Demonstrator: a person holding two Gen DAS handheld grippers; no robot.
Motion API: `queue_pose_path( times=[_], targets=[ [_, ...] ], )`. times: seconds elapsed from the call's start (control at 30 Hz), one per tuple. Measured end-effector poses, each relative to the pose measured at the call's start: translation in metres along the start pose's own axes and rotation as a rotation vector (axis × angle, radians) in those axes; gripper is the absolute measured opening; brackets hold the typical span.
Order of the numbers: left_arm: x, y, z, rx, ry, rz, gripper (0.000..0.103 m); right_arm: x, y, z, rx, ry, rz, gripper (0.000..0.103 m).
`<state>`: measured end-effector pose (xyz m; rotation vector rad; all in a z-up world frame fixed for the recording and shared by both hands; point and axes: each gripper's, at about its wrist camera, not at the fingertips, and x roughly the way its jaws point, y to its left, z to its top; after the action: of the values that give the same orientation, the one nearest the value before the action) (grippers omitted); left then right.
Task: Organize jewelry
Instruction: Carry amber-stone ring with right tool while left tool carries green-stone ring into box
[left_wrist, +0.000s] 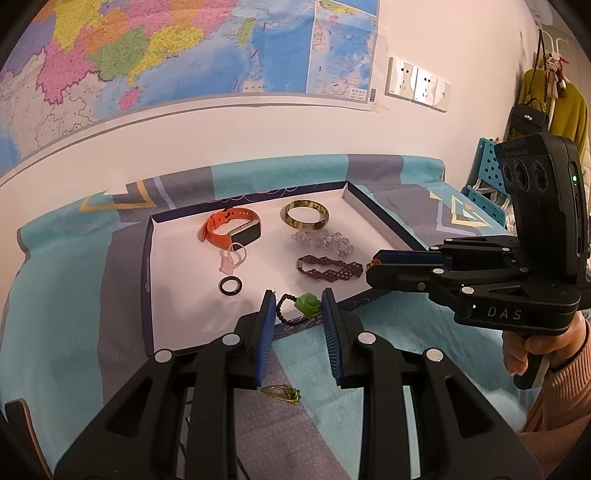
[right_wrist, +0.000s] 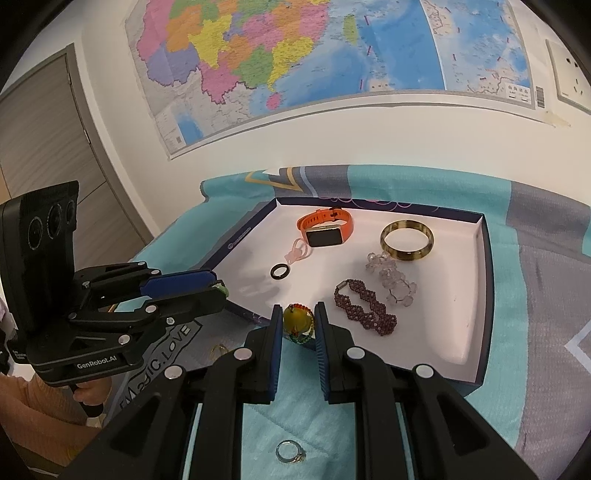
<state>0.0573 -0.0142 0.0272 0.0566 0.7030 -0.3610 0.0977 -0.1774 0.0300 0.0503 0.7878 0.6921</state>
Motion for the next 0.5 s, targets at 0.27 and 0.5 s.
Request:
queue_pose_path(
  times=[0.27,0.5],
  targets=[
    [0.0016,0.0014,0.0016,-0.002,0.001,0.004,0.026,0.0,-0.0009,0.0016,-0.001,-0.003,-0.002,0.015],
    [0.0061,0.0051,0.0038,-0.004,0.002,0.015,0.026,0.0032,-0.0061,0.0076,0.007,-0.001,0.0,0.015]
  ],
)
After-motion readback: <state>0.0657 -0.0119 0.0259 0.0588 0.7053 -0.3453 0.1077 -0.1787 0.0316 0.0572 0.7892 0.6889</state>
